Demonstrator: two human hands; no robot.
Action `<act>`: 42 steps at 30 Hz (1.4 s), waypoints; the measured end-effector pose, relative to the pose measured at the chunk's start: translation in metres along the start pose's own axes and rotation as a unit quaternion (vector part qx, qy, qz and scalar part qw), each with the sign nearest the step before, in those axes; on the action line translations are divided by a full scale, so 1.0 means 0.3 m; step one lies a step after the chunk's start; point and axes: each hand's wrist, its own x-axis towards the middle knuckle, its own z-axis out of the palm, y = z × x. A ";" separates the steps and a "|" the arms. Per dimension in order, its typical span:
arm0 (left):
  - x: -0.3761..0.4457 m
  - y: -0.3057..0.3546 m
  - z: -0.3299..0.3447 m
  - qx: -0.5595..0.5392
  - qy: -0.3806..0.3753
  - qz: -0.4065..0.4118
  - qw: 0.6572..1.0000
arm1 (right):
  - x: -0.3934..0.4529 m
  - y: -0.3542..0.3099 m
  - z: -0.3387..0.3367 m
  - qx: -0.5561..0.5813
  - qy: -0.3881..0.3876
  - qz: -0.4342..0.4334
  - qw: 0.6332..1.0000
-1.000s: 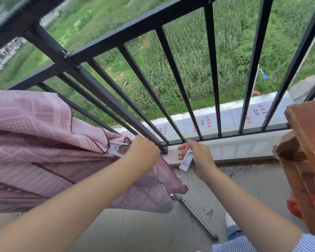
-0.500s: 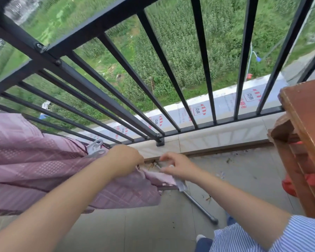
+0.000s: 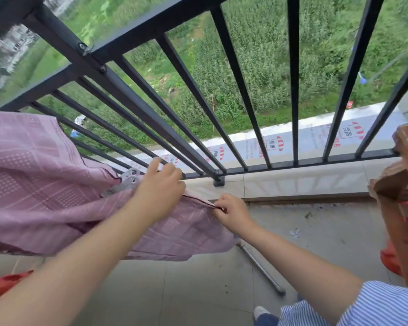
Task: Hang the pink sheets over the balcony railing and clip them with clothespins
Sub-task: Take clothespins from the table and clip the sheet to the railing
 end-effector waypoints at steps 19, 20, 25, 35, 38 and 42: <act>0.118 0.234 0.150 -0.226 -0.106 0.031 0.968 | -0.063 0.166 -0.069 0.475 0.068 0.424 0.768; 0.116 0.237 0.151 -0.230 -0.105 0.028 0.967 | -0.069 0.164 -0.070 0.518 0.074 0.436 0.733; 0.098 0.243 0.157 -0.200 -0.104 0.046 0.973 | -0.087 0.137 -0.064 0.503 0.050 0.453 0.734; 0.051 0.220 0.171 -0.253 -0.108 0.011 0.961 | -0.072 0.127 -0.086 0.429 -0.007 0.252 0.868; 0.044 0.206 0.169 -0.295 -0.113 -0.012 0.949 | -0.087 0.126 -0.134 0.357 -0.016 0.184 0.916; 0.042 0.202 0.161 -0.332 -0.120 -0.021 0.935 | -0.096 0.074 -0.195 0.303 -0.032 0.124 0.944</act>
